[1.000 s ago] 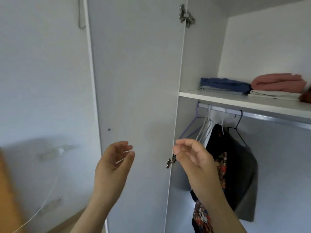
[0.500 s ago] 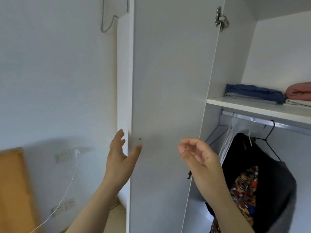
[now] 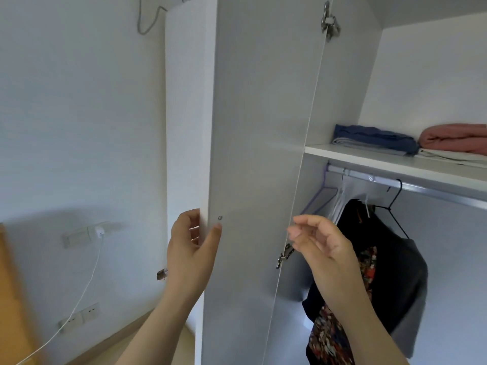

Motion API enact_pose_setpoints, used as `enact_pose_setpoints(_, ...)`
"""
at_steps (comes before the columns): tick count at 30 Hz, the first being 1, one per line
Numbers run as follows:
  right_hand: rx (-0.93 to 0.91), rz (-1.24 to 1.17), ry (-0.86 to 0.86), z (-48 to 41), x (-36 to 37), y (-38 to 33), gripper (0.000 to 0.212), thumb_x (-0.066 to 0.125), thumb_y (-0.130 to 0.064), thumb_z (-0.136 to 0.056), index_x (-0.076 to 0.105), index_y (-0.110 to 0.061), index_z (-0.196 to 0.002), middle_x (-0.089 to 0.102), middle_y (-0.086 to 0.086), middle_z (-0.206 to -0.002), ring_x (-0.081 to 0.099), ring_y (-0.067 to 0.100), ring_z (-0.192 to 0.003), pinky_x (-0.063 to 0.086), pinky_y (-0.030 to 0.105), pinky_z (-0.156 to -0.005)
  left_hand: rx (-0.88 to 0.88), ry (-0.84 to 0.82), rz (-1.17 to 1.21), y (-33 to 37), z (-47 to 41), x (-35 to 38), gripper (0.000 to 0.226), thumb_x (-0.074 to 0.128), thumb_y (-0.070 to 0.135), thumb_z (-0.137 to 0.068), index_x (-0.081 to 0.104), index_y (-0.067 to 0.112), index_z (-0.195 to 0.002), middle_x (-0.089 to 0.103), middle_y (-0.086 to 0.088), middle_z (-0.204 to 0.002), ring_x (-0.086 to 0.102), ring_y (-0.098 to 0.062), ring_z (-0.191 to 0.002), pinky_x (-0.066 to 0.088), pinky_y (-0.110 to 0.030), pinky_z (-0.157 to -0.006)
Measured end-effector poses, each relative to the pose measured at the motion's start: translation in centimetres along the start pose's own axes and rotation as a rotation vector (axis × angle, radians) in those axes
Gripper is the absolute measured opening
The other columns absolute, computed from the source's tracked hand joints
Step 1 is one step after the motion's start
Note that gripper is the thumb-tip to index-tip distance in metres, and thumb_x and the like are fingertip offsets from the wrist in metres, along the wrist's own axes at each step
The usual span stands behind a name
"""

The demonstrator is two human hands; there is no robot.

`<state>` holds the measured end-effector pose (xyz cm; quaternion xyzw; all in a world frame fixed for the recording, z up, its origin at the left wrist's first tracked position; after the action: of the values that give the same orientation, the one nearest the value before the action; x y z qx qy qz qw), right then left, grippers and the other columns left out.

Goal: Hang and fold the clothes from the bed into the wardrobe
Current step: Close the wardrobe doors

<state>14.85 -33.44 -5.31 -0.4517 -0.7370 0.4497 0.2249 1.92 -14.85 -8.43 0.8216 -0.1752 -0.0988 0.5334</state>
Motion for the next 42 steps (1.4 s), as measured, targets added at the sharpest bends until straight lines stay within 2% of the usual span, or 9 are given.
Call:
enact_pose_setpoints(7, -0.008, 0.032, 0.051, 1.6, -4.4, 0.3, 0.013, 0.066, -0.015, -0.09, 0.068, -0.019, -0.102, 0.07, 0.0, -0.095, 0.066, 0.012, -0.093, 0.054, 0.039, -0.092, 0.052, -0.017, 0.091, 1.9, 4.9, 2.7, 0.012, 0.067, 0.029, -0.086, 0.063, 0.037, -0.094, 0.066, 0.009, -0.095, 0.063, 0.0, -0.084, 0.045, -0.008, -0.067)
enact_pose_setpoints(10, -0.005, 0.073, 0.069, 2.3, -6.6, 0.5, 0.013, 0.065, -0.016, -0.09, 0.068, -0.02, -0.103, 0.07, -0.003, -0.095, 0.066, 0.012, -0.093, 0.054, 0.038, -0.091, 0.096, -0.054, 0.082, 2.9, 6.7, 4.2, 0.012, 0.068, 0.042, -0.082, 0.065, 0.039, -0.093, 0.062, 0.014, -0.102, 0.062, -0.004, -0.094, 0.043, -0.011, -0.075)
enact_pose_setpoints(13, 0.003, 0.106, 0.096, 3.0, -9.1, 0.7, 0.014, 0.065, -0.02, -0.09, 0.067, -0.023, -0.104, 0.07, -0.004, -0.098, 0.066, 0.013, -0.097, 0.054, 0.036, -0.091, 0.159, -0.105, 0.081, 4.1, 7.9, 6.2, 0.011, 0.063, 0.043, -0.077, 0.066, 0.04, -0.087, 0.058, 0.019, -0.111, 0.059, -0.004, -0.108, 0.043, -0.005, -0.077)
enact_pose_setpoints(18, -0.01, 0.168, 0.161, 4.4, -13.8, 0.8, 0.016, 0.065, -0.02, -0.09, 0.067, -0.027, -0.104, 0.07, -0.01, -0.097, 0.066, 0.006, -0.095, 0.054, 0.019, -0.083, 0.205, -0.3, 0.169, 5.0, 9.9, 10.6, 0.007, 0.065, 0.033, -0.086, 0.067, 0.039, -0.088, 0.062, 0.024, -0.121, 0.058, -0.001, -0.116, 0.046, -0.018, -0.094)
enact_pose_setpoints(22, 0.011, 0.182, 0.241, 5.4, -17.6, 0.7, 0.016, 0.066, -0.019, -0.09, 0.067, -0.026, -0.104, 0.071, -0.008, -0.096, 0.067, 0.008, -0.094, 0.054, 0.02, -0.085, 0.259, -0.49, 0.181, 5.5, 11.7, 15.0, 0.03, 0.062, 0.02, -0.091, 0.066, 0.046, -0.105, 0.057, 0.026, -0.128, 0.056, 0.0, -0.119, 0.049, -0.017, -0.096)
enact_pose_setpoints(26, 0.025, 0.225, 0.349, 6.2, -21.3, 0.1, 0.014, 0.065, -0.019, -0.09, 0.067, -0.027, -0.102, 0.071, -0.008, -0.095, 0.067, 0.009, -0.094, 0.055, 0.026, -0.086, 0.387, -0.724, 0.104, 5.7, 12.8, 20.5, 0.046, 0.059, 0.026, -0.094, 0.049, 0.045, -0.135, 0.037, 0.029, -0.145, 0.037, 0.006, -0.134, 0.04, -0.022, -0.105)
enact_pose_setpoints(31, 0.036, 0.312, 0.493, 7.6, -25.5, -0.8, 0.013, 0.065, -0.023, -0.09, 0.066, -0.03, -0.101, 0.071, -0.007, -0.096, 0.067, 0.012, -0.096, 0.054, 0.039, -0.091, 0.528, -0.937, -0.099, 5.5, 14.3, 28.1, 0.064, 0.05, 0.039, -0.097, 0.015, 0.041, -0.151, -0.01, 0.03, -0.156, 0.003, 0.023, -0.134, 0.017, 0.0, -0.1)
enact_pose_setpoints(36, 0.02, 0.353, 0.596, 8.8, -28.3, -1.6, 0.015, 0.065, -0.023, -0.091, 0.067, -0.035, -0.099, 0.071, -0.005, -0.097, 0.066, 0.015, -0.097, 0.053, 0.046, -0.092, 0.479, -1.036, -0.14, 5.0, 14.9, 33.8, 0.073, 0.049, 0.032, -0.099, 0.001, 0.032, -0.154, -0.03, 0.02, -0.154, -0.001, -0.005, -0.148, 0.013, -0.017, -0.11)
enact_pose_setpoints(42, 0.029, 0.378, 0.686, 9.6, -29.5, -1.6, 0.017, 0.066, -0.023, -0.091, 0.067, -0.039, -0.096, 0.071, -0.004, -0.095, 0.066, 0.017, -0.095, 0.052, 0.05, -0.091, 0.423, -1.071, -0.177, 4.9, 14.7, 38.2, 0.075, 0.048, 0.029, -0.1, -0.002, 0.026, -0.155, -0.034, 0.011, -0.154, -0.004, -0.019, -0.15, 0.012, -0.026, -0.115)
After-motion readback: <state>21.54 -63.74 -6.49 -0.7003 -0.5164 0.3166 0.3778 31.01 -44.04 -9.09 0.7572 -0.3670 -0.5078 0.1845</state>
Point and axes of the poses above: each hand's wrist, its own z-axis away from the middle knuckle, its own x-axis out of the palm, y = z × x, the point moved 5 cm from there along -z, towards the middle knuckle
